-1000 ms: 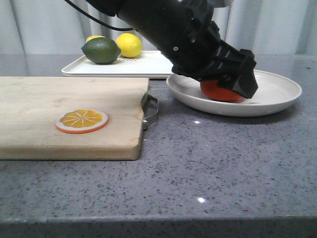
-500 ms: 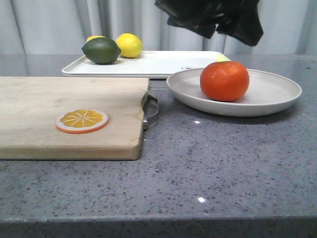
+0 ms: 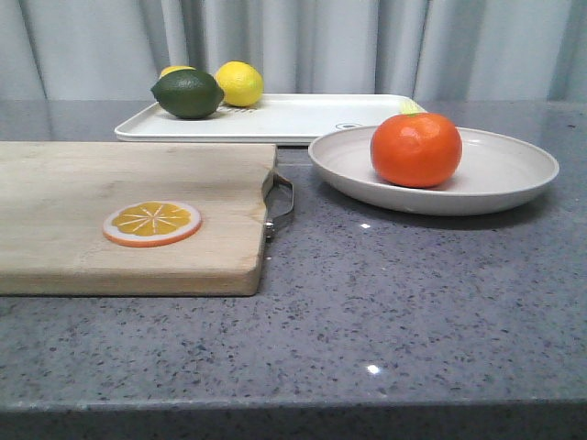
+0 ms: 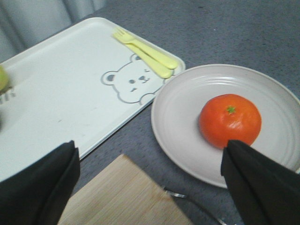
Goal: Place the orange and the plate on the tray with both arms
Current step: 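Open the left gripper and lift it away from the plate, then move the right gripper to the plate rim and grasp it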
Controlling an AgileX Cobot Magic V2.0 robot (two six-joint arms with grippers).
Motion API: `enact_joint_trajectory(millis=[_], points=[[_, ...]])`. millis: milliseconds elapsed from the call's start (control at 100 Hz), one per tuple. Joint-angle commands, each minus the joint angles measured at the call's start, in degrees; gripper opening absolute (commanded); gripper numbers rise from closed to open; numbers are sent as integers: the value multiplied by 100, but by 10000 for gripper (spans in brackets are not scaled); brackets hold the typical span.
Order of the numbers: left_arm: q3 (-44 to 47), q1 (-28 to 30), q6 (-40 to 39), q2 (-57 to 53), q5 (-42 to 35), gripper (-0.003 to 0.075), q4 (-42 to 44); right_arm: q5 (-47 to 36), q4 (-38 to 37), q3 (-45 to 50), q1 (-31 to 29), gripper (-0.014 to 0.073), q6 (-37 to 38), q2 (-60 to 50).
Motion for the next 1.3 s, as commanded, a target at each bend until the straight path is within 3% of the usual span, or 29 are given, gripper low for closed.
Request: enact_joint_trajectory(millis=[0, 350, 580, 870, 1000, 1290], points=[[342, 187, -99, -837, -427, 588, -113, -330, -18, -199, -3, 517, 8, 57], [2404, 1037, -691, -3168, -826, 588, -113, -354, -18, -199, -3, 517, 8, 57], [3269, 1570, -733, -4056, -826, 588, -74, -467, -1, -183, -3, 517, 8, 63], [3449, 1623, -733, -4158, -826, 588, -74, -1498, 461, -183, -3, 517, -302, 490], [3449, 1623, -733, -4147, -826, 588, -74, -2049, 768, -183, -3, 517, -638, 1116], [3449, 1623, -733, -4147, -826, 588, -74, -3042, 1090, -250, -3, 517, -645, 2784]])
